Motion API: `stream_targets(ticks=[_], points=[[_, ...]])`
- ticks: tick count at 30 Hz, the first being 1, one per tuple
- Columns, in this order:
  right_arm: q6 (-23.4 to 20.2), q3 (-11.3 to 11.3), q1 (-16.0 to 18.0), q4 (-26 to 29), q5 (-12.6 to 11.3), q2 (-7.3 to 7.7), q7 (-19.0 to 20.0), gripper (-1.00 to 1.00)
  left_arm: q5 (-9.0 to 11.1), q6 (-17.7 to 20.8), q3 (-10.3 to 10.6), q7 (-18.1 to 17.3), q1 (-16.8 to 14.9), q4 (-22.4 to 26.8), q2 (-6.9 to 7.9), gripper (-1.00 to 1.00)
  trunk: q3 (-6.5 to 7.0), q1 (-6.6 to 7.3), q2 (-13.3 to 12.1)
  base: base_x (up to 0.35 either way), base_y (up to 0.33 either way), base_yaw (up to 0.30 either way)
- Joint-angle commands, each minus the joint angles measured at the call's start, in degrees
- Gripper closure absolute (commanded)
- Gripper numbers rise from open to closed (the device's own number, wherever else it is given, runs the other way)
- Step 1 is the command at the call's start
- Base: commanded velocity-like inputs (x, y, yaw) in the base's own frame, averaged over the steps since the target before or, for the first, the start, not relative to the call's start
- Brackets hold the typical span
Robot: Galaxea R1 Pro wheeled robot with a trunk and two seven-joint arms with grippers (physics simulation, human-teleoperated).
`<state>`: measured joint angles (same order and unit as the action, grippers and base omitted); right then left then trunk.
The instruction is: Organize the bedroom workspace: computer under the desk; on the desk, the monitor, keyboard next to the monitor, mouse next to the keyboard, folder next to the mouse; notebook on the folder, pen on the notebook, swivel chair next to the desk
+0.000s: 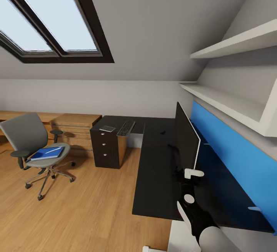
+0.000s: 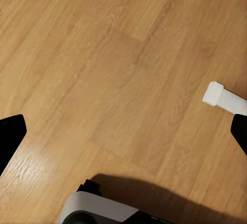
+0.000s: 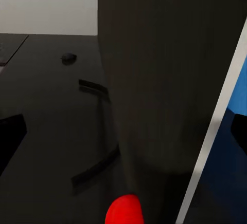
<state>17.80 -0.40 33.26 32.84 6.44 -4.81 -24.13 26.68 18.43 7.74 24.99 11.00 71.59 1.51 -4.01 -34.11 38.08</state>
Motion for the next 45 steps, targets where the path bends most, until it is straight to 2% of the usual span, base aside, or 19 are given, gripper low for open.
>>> stream_targets(ticks=[1, 8, 21, 25, 29, 30, 31, 35, 36, 41, 45], points=[[0.0, 0.0, 0.1, -0.1, 0.6, -0.03, -0.4, -1.0, 0.5, 0.1, 0.2, 0.5, 0.0, 0.1, 0.07, -1.0, -0.09, -0.02, 0.1, -0.003, 0.001, 0.0], [0.0, 0.0, 0.1, -0.1, 0.6, -0.02, -0.4, -1.0, 0.5, 0.1, 0.2, 0.5, 0.0, 0.1, 0.07, -1.0, -0.09, -0.02, 0.1, -0.028, 0.0, 0.0], [-0.2, -0.3, -0.1, 0.8, 0.4, -0.07, -1.1, -1.0, 0.4, -0.1, -0.1, 0.9, 0.0, -0.3, 0.41, -1.0, -0.09, -0.02, 0.1, -0.32, 0.0, 0.0], [-0.1, -0.3, -0.5, 1.5, -0.7, -0.09, -1.1, -1.0, 0.5, -0.1, -0.1, 0.7, 0.0, -0.5, 0.29, -1.0, -0.09, -0.02, 0.1, -0.337, 0.0, 0.0], [1.4, -0.2, -4.0, 2.2, -1.0, -0.9, -1.1, -1.0, 0.5, -0.7, -2.0, 0.6, 0.0, -0.6, 0.47, -1.0, -0.09, -0.02, 0.1, -0.323, 0.0, 0.0], [3.3, -0.1, -7.4, 3.9, -1.0, -1.75, -1.1, -1.0, 0.6, -1.8, -3.2, 0.5, 0.0, -0.6, 0.49, -1.0, -0.09, -0.02, 0.1, -0.125, 0.0, 0.0], [3.7, -0.1, -8.5, 4.4, -1.0, -1.98, -1.1, -1.0, 0.6, -2.1, -3.4, 0.5, 0.0, -0.6, 0.5, -1.0, -0.09, -0.02, 0.1, -0.1, 0.0, 0.0], [5.5, 0.0, -16.3, 8.2, -1.0, -3.49, -1.0, -1.0, 0.5, -5.2, -4.3, 0.5, 0.0, -0.6, 0.51, -1.0, -0.09, -0.02, 0.1, -0.04, 0.0, 0.0], [9.9, 0.1, -22.1, 9.9, -0.8, -3.96, -0.9, -1.0, 0.5, -6.9, -4.6, 0.5, 0.0, -0.6, 0.51, -1.0, -0.09, -0.02, 0.1, -0.004, 0.0, 0.0], [14.3, 0.1, -26.9, 10.0, -0.4, -3.99, -0.7, -1.0, 0.5, -7.4, -4.7, 0.5, 0.0, -0.6, 0.51, -1.0, -0.09, -0.02, 0.1, -0.002, 0.0, 0.0], [16.2, 0.1, -28.4, 7.8, -0.3, -3.88, -0.7, -1.0, 0.5, -7.5, -4.7, 0.5, 0.0, -0.6, 0.5, -1.0, -0.09, -0.02, 0.1, -0.044, 0.137, 0.0]])
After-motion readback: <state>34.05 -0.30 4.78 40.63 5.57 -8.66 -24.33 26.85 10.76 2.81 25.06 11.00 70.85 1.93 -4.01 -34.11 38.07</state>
